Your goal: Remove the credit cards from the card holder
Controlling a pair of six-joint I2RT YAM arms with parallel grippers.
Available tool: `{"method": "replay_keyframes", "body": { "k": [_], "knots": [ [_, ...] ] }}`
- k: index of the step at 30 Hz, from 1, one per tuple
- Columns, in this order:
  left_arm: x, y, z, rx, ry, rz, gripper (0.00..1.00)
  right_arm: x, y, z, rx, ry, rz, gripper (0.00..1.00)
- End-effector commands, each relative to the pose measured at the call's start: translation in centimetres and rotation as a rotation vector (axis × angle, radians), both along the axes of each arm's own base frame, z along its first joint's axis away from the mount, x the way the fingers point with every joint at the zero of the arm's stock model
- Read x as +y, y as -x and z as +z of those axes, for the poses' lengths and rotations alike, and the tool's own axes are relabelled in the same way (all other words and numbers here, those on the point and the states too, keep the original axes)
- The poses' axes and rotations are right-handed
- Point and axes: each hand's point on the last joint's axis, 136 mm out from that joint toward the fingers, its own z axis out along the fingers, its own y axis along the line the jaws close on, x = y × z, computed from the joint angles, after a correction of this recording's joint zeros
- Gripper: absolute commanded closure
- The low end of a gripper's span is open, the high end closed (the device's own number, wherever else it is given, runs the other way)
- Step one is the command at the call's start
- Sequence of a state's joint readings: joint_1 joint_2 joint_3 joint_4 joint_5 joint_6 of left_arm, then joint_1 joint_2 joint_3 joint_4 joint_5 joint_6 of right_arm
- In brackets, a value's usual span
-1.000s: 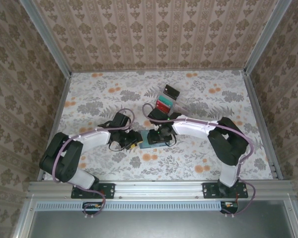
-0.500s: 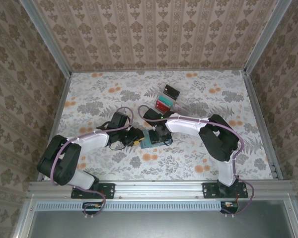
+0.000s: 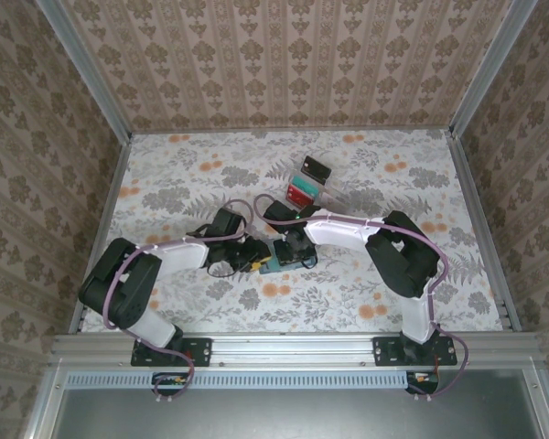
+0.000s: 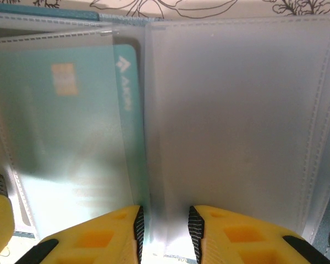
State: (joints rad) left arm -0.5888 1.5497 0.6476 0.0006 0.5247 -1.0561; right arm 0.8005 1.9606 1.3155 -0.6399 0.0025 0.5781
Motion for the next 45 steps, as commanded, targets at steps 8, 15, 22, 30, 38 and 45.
{"method": "replay_keyframes", "body": {
  "k": [8, 15, 22, 30, 38, 45],
  "knots": [
    [0.0, 0.2, -1.2, 0.047, -0.033, 0.004, 0.69, -3.6, 1.5, -4.6, 0.093, 0.099, -0.052, 0.66],
    [-0.6, -0.1, -1.4, 0.045, -0.013, -0.010, 0.69, -2.4, 1.6, -3.8, 0.132, -0.062, -0.074, 0.62],
    [-1.1, -0.6, -0.1, -0.003, 0.021, -0.030, 0.77, -1.2, 1.0, -2.2, 0.130, -0.219, -0.082, 0.59],
    [-0.5, -0.7, 0.6, -0.028, 0.004, -0.037, 0.97, -0.3, -0.6, 2.7, 0.068, -0.381, -0.086, 0.58],
    [-0.4, -1.0, 2.8, -0.085, 0.017, -0.057, 1.00, 0.4, -0.9, 9.2, -0.012, -0.559, -0.075, 0.55],
    [-3.2, -1.7, 5.0, -0.141, 0.127, -0.110, 0.79, -1.5, -1.4, 12.2, -0.106, -0.592, -0.125, 0.54]
  ]
}}
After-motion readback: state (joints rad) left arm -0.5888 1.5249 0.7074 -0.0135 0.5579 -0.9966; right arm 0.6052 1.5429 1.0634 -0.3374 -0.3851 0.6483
